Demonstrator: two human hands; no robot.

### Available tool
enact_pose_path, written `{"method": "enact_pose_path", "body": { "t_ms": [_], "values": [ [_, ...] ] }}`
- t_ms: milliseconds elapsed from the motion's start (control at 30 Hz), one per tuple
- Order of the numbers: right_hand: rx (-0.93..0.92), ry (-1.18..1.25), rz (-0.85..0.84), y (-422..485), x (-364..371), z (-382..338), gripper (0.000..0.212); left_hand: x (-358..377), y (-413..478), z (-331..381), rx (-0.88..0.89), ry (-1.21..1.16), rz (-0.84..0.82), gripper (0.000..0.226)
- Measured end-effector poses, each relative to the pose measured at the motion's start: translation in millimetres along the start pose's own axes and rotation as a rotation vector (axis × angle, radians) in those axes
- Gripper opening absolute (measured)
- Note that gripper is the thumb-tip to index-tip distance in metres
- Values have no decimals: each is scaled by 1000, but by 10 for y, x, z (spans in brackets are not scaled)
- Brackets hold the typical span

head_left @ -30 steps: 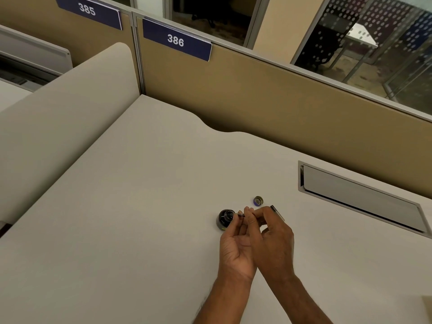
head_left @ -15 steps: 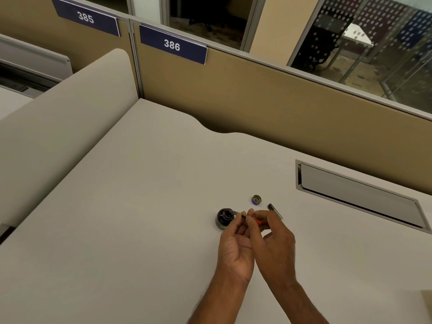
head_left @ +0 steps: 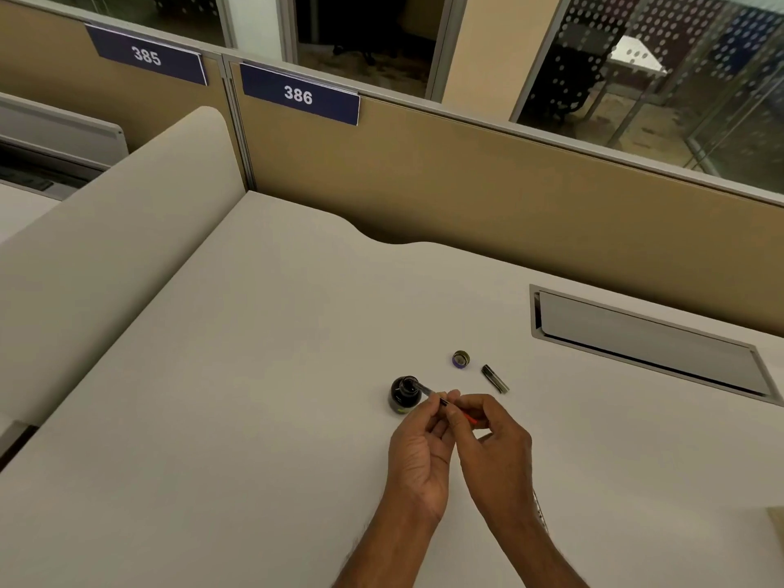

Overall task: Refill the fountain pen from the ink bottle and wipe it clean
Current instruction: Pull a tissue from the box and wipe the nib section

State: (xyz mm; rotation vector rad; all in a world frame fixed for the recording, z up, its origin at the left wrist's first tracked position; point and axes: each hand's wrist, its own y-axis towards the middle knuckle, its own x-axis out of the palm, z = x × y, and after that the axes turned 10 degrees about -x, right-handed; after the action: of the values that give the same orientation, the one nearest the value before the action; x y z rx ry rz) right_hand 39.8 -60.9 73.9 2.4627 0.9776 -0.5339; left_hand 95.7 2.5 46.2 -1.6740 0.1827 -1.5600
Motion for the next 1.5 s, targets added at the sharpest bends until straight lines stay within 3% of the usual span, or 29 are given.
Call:
{"method": "enact_pose_path", "body": {
  "t_ms": [333,733,1067,1500],
  "values": [
    [189,152,58,-121,10,76,17,-67,-68,29,181,355,91,18],
    [366,386,17,-259,-109,-69,11,-32,-346,64,349,768,113,17],
    [409,524,6,-420,-391,-281,4,93,-689,-86,422,889,118,17],
    [443,690,-7,-817,-1160,-493,6,356,-1226,-724,451,846,77,17]
  ]
}}
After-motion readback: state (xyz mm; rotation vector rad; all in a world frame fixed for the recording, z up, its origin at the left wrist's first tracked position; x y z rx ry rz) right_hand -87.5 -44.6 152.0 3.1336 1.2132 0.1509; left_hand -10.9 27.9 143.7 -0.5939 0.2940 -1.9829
